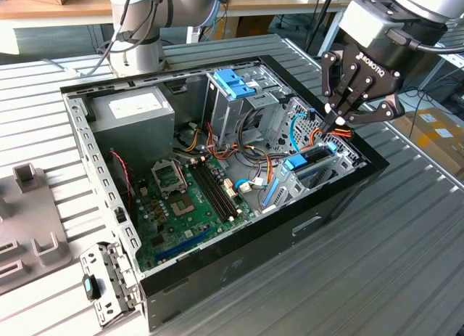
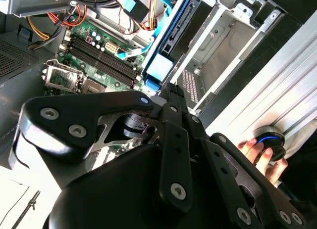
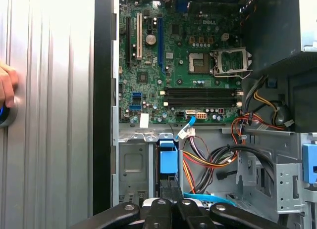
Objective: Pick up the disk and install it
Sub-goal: 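Insert the disk into the insertion slot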
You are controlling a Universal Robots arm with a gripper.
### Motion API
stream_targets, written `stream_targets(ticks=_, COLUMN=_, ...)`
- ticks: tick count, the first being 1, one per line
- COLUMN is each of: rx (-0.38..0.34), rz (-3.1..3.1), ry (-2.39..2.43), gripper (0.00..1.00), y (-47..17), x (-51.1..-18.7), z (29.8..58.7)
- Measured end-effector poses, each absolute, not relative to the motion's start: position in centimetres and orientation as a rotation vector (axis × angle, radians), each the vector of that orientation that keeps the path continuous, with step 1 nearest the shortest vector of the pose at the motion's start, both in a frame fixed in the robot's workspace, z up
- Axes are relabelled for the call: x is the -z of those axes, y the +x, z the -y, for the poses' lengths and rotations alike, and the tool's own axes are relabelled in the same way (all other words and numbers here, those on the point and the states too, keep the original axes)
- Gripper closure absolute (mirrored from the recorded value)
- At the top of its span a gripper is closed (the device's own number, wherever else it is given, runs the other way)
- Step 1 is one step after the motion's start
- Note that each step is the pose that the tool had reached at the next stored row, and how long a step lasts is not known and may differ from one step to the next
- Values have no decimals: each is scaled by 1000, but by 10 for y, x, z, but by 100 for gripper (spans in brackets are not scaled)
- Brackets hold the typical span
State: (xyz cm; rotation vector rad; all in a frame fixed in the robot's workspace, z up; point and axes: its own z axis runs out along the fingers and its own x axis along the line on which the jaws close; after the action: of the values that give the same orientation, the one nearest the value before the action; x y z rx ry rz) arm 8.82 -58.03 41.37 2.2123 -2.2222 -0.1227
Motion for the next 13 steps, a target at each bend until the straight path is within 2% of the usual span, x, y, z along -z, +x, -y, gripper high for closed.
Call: stream_targets(ticks=13, rx=123, rz=2222, ry=2212, gripper=89, y=100, x=-405, z=580)
